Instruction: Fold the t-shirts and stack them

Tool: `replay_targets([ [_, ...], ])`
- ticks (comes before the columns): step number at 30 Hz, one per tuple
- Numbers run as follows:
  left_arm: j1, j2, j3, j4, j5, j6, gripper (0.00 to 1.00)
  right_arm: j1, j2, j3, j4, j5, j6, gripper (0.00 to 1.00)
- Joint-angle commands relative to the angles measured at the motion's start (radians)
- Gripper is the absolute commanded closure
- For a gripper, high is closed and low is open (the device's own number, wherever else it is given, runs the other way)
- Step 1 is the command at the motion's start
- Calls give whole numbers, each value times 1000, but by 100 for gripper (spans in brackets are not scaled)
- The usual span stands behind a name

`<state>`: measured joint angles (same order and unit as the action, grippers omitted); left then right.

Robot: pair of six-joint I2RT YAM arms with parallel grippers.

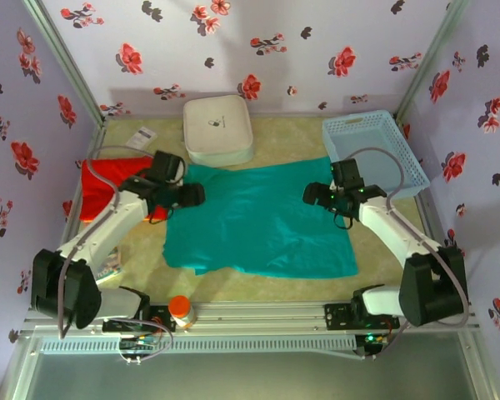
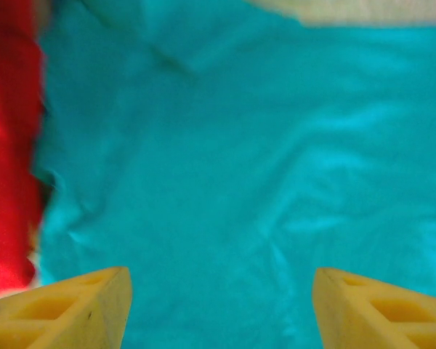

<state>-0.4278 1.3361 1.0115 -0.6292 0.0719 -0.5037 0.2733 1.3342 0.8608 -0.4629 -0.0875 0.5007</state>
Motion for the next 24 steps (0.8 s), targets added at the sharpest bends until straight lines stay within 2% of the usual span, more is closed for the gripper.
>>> replay_targets([
  [1,-45,46,-46,71,18,-95,35,9,78,-8,22,-66,43,10],
  [6,-66,184,-52,142,46,-98,37,15,207,11,69,-100,76,12],
  [12,-56,386,53,134,50,-39,40,12,353,105,36,-69,75,14],
  [24,17,706,414,40,51,61,46,-75,561,318,12,-69,60,17],
])
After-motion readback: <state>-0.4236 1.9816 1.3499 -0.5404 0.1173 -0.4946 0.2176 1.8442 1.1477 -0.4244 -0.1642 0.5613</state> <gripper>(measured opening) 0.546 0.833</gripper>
